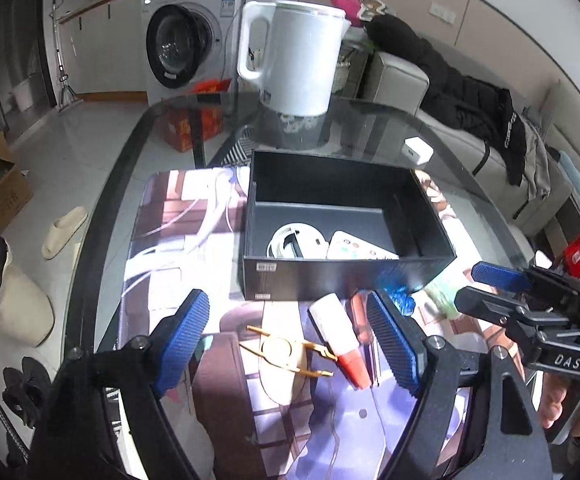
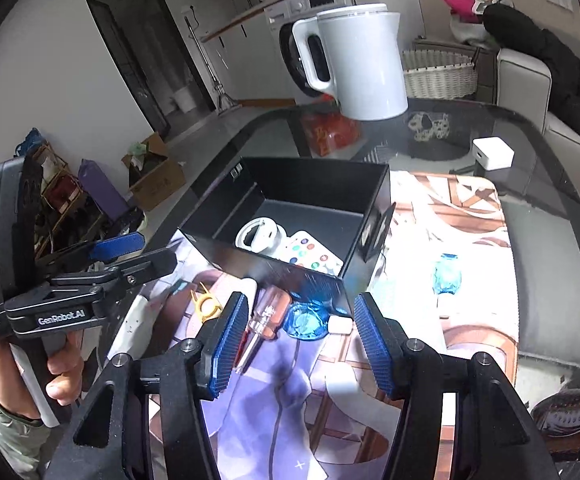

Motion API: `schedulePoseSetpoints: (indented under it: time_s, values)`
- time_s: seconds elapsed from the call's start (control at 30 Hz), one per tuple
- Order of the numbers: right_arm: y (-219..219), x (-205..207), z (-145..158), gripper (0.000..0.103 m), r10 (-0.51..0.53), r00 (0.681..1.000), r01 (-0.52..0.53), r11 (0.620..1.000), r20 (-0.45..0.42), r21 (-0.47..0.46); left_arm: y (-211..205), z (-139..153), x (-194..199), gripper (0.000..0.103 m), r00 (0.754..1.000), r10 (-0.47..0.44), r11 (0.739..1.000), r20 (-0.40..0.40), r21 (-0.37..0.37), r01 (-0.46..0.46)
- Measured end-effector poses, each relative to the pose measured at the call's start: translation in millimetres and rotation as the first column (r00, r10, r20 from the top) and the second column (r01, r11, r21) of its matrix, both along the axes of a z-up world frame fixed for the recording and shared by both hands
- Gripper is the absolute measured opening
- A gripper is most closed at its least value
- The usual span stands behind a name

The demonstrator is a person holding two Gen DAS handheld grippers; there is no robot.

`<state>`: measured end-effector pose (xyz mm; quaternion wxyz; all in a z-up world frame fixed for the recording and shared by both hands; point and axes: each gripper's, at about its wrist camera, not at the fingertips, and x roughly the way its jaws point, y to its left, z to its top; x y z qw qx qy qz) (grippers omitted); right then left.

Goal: Organize rigid objects
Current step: 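Move left tool to the yellow plastic clip while right tool approaches the blue crystal bottle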

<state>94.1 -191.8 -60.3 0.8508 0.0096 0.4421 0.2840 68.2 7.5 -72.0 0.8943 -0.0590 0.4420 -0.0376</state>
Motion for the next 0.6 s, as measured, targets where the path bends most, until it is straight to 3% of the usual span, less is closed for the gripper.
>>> schedulePoseSetpoints:
  time_s: [0.33, 0.6]
  values:
    - [6, 11, -36, 0.057, 0.005, 0.992, -0.01, 0.999, -0.129, -0.04, -17, -34, 6, 0.081, 0.989, -0.043, 0.999, -0.141, -0.003, 0.043]
    - [12, 28, -63, 0.057, -0.056, 0.989, 0.044, 0.995, -0.139, -0.091, -11, -56, 15, 0.083, 0.981, -0.011, 1.0, -0.195, -0.01, 0.01]
